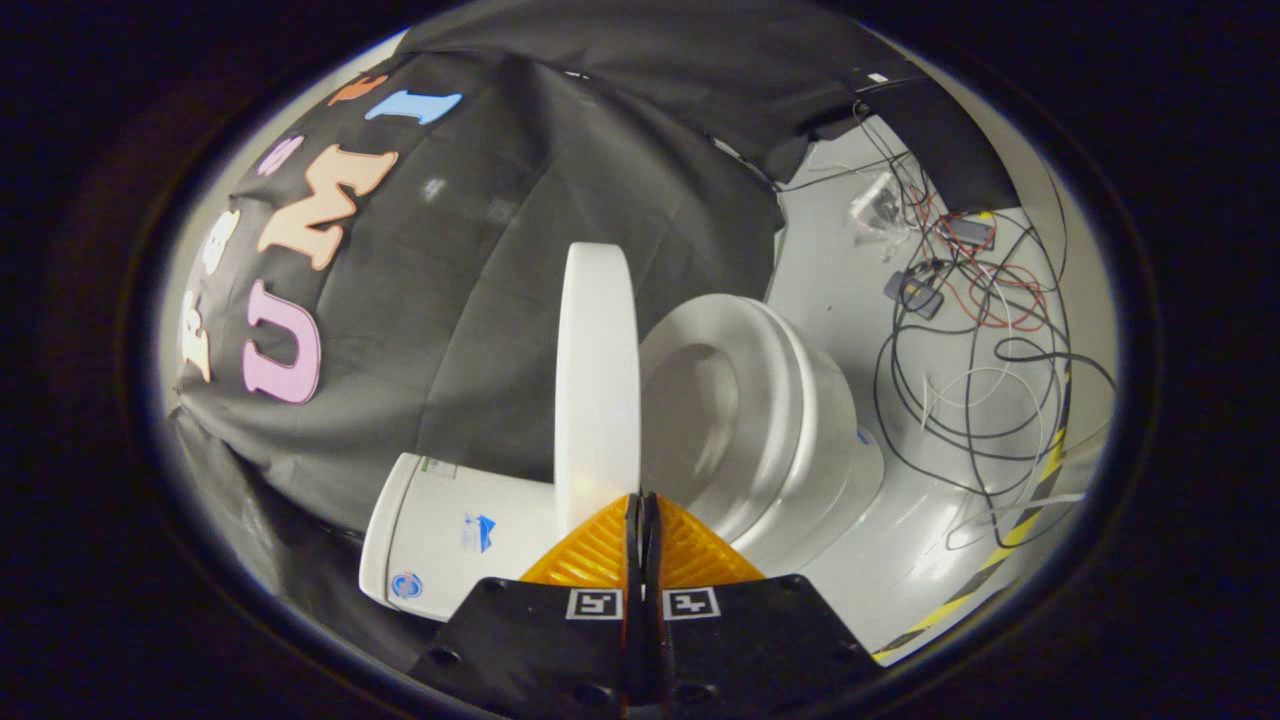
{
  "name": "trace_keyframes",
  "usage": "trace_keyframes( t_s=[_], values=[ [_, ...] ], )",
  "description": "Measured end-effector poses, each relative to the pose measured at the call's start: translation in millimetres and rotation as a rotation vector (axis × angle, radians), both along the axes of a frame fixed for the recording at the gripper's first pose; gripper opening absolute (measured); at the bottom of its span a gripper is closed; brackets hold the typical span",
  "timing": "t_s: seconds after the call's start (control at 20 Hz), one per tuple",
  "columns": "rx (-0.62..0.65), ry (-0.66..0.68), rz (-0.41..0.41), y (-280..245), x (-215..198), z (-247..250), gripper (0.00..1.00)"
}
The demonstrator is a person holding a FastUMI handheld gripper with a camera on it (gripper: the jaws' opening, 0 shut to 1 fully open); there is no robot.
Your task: Open the toilet lid.
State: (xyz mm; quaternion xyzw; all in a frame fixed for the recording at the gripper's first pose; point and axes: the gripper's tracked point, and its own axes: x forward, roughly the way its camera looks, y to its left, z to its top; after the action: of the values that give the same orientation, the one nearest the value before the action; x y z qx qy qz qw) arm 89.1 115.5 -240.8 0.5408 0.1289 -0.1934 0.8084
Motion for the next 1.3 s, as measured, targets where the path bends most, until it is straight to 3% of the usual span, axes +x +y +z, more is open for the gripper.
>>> trace_keyframes(
  t_s=[0.3, 1.3],
  values=[
    [-0.026, -0.016, -0.006, 14.0, 6.6, 33.0, 0.00],
    [-0.343, 0.050, 0.067, 45.6, 28.1, 97.7, 0.00]
  ],
)
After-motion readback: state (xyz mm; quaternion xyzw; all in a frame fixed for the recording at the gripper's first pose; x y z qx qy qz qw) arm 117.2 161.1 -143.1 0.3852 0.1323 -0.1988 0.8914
